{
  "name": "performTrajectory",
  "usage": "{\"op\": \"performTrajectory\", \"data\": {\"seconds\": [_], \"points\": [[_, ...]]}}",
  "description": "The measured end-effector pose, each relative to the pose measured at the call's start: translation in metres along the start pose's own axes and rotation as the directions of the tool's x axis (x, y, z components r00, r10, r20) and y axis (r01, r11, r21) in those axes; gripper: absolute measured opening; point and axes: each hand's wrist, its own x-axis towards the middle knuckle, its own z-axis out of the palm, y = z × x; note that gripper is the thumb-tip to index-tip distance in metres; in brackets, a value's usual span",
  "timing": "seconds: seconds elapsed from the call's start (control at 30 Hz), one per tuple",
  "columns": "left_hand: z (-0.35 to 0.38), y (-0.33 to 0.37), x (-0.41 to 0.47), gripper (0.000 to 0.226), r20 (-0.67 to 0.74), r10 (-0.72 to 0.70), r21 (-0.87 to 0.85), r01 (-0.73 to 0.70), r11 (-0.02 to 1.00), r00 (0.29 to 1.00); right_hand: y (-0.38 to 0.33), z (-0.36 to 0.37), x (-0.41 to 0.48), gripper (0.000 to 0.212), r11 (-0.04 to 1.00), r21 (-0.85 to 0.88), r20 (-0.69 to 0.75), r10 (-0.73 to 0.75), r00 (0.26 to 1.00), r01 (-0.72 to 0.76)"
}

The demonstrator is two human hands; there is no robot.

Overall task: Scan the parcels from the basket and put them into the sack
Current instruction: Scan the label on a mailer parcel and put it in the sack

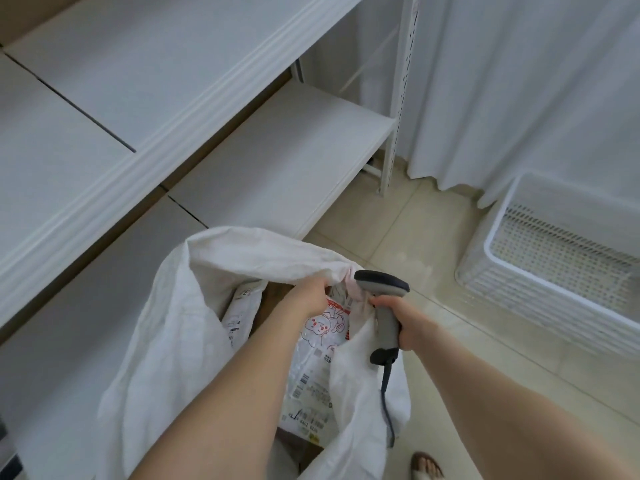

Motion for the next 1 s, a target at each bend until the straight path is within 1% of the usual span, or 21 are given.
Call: {"op": "performTrajectory", "data": {"seconds": [0.07,0.13,0.2,0.23,0.27,0.3,0.37,0.4,0.43,0.5,0.53,0.57,0.63,0.67,0.7,0.77,0.8,0.87,0.93,0.97,1.0], "points": [[-0.006,0.005,-0.012,0.040,0.028,-0.023,-0.075,0.025,0.997,0.999,-0.009,0.002,-0.013,0.038,0.998,-0.019,-0.026,-0.056,0.998,0.056],[-0.010,0.008,-0.028,0.038,0.075,-0.059,-0.190,0.072,0.979,0.995,-0.019,0.003,-0.028,0.035,0.995,-0.026,0.012,-0.098,0.995,0.098],[-0.014,0.012,-0.049,0.050,0.189,-0.080,-0.361,0.145,0.921,0.979,-0.030,0.002,-0.046,0.026,0.991,-0.002,0.092,-0.135,0.986,0.136],[-0.016,0.015,-0.060,0.057,0.255,-0.068,-0.431,0.177,0.885,0.964,-0.035,0.001,-0.056,0.025,0.988,0.013,0.128,-0.156,0.979,0.155],[-0.017,0.020,-0.070,0.063,0.309,-0.042,-0.465,0.189,0.865,0.950,-0.039,0.000,-0.065,0.026,0.985,0.028,0.152,-0.174,0.973,0.171],[-0.017,0.025,-0.079,0.066,0.346,-0.006,-0.467,0.178,0.866,0.938,-0.041,-0.001,-0.075,0.029,0.981,0.044,0.168,-0.192,0.967,0.187],[-0.013,0.039,-0.098,0.066,0.374,0.028,-0.422,0.143,0.895,0.927,-0.043,0.000,-0.093,0.036,0.975,0.071,0.174,-0.219,0.960,0.209],[-0.010,0.044,-0.104,0.057,0.351,0.020,-0.389,0.126,0.912,0.936,-0.043,0.001,-0.102,0.037,0.975,0.067,0.162,-0.219,0.962,0.211],[-0.008,0.049,-0.109,0.045,0.301,0.018,-0.372,0.100,0.923,0.954,-0.043,0.003,-0.110,0.034,0.976,0.058,0.140,-0.215,0.966,0.209],[-0.012,0.054,-0.120,0.018,0.180,0.024,-0.385,0.048,0.922,0.983,-0.044,0.006,-0.127,0.016,0.974,0.066,0.112,-0.222,0.969,0.216],[-0.016,0.055,-0.126,0.010,0.144,0.026,-0.413,0.036,0.910,0.989,-0.046,0.008,-0.134,0.008,0.970,0.090,0.118,-0.235,0.965,0.226],[-0.019,0.054,-0.133,0.006,0.121,0.021,-0.440,0.035,0.898,0.992,-0.048,0.010,-0.140,0.006,0.962,0.123,0.132,-0.257,0.957,0.242],[-0.023,0.049,-0.147,0.005,0.068,-0.014,-0.478,0.045,0.877,0.998,-0.053,0.015,-0.151,0.008,0.945,0.171,0.155,-0.306,0.939,0.280],[-0.022,0.046,-0.154,0.007,0.035,-0.042,-0.500,0.054,0.864,0.999,-0.054,0.017,-0.157,0.008,0.941,0.160,0.153,-0.322,0.934,0.298],[-0.018,0.044,-0.160,0.013,0.004,-0.071,-0.520,0.062,0.852,0.997,-0.052,0.019,-0.163,0.008,0.946,0.113,0.139,-0.319,0.938,0.305],[-0.009,0.042,-0.170,0.022,-0.044,-0.118,-0.541,0.075,0.838,0.992,-0.042,0.016,-0.170,0.021,0.964,-0.014,0.109,-0.263,0.959,0.266],[-0.003,0.042,-0.173,0.021,-0.050,-0.128,-0.552,0.079,0.830,0.991,-0.034,0.014,-0.173,0.026,0.972,-0.060,0.113,-0.220,0.969,0.228],[0.001,0.046,-0.182,0.022,-0.025,-0.114,-0.583,0.078,0.809,0.993,-0.019,0.013,-0.179,0.024,0.978,-0.110,0.188,-0.156,0.970,0.179],[-0.001,0.043,-0.191,0.029,-0.034,-0.111,-0.538,0.076,0.839,0.993,-0.006,0.017,-0.182,0.026,0.974,-0.142,0.222,-0.140,0.965,0.174],[-0.002,0.038,-0.196,0.030,-0.073,-0.134,-0.486,0.082,0.870,0.988,-0.002,0.021,-0.183,0.030,0.972,-0.153,0.208,-0.146,0.967,0.180],[-0.004,0.029,-0.202,0.032,-0.139,-0.186,-0.417,0.113,0.902,0.973,0.002,0.026,-0.186,0.036,0.970,-0.155,0.185,-0.158,0.970,0.187]]}}
